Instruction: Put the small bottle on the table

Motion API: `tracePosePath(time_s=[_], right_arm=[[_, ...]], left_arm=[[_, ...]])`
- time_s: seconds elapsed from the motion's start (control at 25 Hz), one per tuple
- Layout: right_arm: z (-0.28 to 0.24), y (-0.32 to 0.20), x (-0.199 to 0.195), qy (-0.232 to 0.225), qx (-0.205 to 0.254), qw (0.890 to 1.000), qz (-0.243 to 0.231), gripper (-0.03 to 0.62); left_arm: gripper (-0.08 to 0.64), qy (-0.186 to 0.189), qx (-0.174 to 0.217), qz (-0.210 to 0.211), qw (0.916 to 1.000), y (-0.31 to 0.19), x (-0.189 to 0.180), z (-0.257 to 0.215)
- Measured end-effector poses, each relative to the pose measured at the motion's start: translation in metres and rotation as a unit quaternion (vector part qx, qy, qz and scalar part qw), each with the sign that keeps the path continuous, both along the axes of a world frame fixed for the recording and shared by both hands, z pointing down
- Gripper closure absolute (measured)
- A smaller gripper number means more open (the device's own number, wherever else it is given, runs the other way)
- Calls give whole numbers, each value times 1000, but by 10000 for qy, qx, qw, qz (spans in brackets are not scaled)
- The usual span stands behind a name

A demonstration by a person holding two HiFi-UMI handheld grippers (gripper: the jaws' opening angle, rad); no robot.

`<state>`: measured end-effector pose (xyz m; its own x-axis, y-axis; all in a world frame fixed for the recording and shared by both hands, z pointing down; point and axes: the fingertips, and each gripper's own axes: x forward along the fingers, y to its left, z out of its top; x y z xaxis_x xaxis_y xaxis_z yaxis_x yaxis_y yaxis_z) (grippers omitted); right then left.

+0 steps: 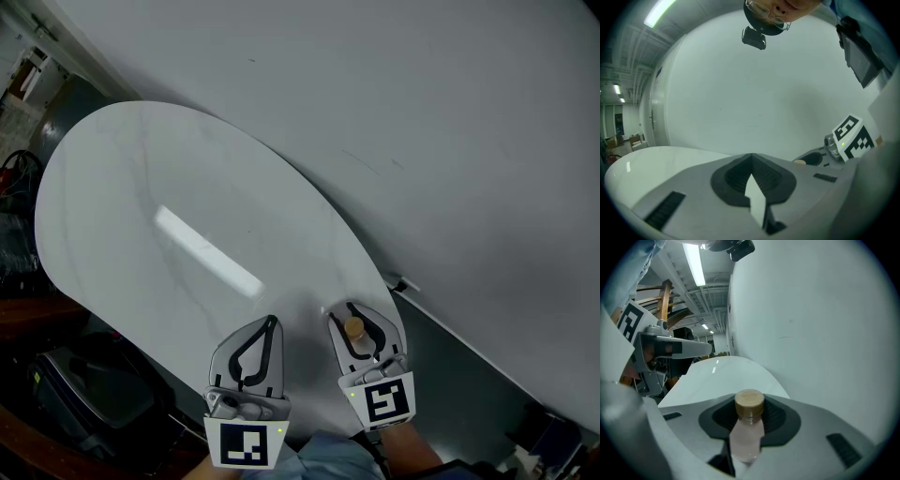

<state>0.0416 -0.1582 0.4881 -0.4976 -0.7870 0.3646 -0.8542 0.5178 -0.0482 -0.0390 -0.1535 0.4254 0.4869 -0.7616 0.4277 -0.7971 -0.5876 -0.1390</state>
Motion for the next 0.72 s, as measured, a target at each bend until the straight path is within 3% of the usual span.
tracePosePath(time_s=[0.08, 0.28, 0.72], right_arm=[[-1, 0, -2, 30, 83, 10000, -7, 480], [17, 19, -2, 813, -295, 9951, -486, 480], [3, 10, -3, 844, 139, 9957, -343, 451]], left_arm=[[560, 56, -20, -35, 10000, 0, 1, 0], [560, 21, -23, -6, 10000, 1, 1, -2], [560, 10, 316, -49, 9995, 3, -5, -18]])
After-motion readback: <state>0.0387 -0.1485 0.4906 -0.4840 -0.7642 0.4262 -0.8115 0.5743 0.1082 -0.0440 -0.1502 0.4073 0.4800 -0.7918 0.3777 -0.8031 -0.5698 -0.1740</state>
